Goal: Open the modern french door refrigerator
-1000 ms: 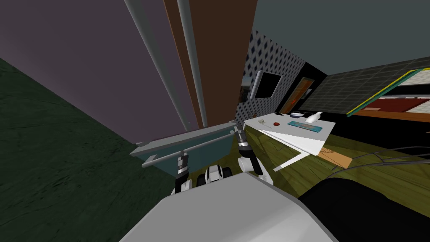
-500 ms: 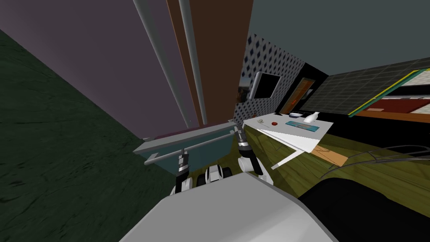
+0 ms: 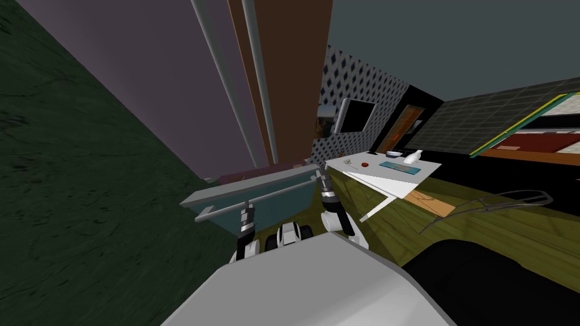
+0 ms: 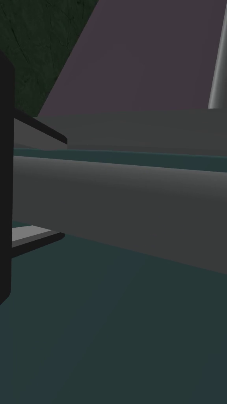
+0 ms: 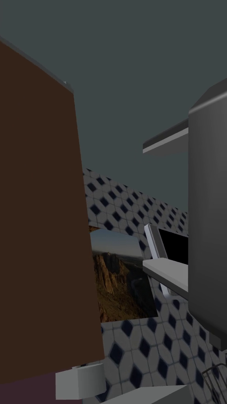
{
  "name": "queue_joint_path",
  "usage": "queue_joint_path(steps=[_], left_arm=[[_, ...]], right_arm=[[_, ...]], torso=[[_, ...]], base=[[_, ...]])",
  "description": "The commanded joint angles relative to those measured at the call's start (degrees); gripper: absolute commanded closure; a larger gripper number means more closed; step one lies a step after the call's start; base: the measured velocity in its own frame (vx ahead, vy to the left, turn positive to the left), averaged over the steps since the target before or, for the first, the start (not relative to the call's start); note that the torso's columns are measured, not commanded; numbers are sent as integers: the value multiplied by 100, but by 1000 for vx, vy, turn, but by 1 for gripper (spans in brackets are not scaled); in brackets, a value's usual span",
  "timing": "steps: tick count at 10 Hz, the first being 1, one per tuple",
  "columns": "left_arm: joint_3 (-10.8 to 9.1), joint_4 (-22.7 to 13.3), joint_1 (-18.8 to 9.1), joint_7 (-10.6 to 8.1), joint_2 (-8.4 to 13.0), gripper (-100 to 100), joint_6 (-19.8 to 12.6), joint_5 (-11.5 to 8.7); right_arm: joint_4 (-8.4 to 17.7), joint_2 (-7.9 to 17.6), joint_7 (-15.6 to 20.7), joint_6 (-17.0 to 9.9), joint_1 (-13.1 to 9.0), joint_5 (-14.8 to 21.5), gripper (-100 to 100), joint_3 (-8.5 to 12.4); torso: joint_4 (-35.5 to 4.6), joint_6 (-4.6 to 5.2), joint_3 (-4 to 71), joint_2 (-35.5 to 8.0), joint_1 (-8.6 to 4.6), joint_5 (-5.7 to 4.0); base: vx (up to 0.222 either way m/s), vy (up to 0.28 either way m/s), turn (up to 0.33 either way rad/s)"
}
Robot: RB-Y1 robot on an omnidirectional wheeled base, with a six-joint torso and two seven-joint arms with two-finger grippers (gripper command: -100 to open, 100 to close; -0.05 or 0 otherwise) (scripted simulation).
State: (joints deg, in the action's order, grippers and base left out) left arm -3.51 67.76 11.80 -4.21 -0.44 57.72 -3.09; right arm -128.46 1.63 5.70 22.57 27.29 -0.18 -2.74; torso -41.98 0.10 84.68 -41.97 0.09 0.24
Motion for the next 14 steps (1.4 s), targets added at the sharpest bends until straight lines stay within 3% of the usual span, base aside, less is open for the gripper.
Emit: queue_joint_path(steps=[1, 7, 8, 11, 13, 14], left_arm=[[-6, 104, 180, -121, -21, 100, 39, 124], [-40, 735, 1161, -839, -155, 100, 310, 858], [-40, 735, 1170, -839, -155, 100, 310, 858], [-57, 1050, 1632, -1198, -223, 100, 445, 1225], [-74, 1027, 1564, -1153, -218, 100, 503, 1193], [-54, 1067, 1669, -1203, -206, 100, 543, 1216]], right_arm=[[0, 1, 0, 0, 2, 0, 0, 0], [-1, 0, 0, 1, 3, 0, 0, 1], [-1, 0, 0, 1, 3, 0, 0, 1], [-1, 1, 0, 1, 3, 0, 0, 1], [-1, 1, 0, 1, 2, 0, 0, 1], [-1, 1, 0, 1, 2, 0, 0, 1]], torso=[[-10, 0, 19, 28, 6, -10], [-2, -8, -6, -9, 15, 1], [3, -11, -5, -4, 19, 6], [0, -5, 2, 5, 11, 1], [2, 3, -2, 4, 4, 4], [-8, 1, -2, -2, 6, -2]], base=[[-21, -15, 60], [15, -29, 94], [-2, -24, 38], [8, -17, 80], [2, -11, 24], [-128, -18, 23]])
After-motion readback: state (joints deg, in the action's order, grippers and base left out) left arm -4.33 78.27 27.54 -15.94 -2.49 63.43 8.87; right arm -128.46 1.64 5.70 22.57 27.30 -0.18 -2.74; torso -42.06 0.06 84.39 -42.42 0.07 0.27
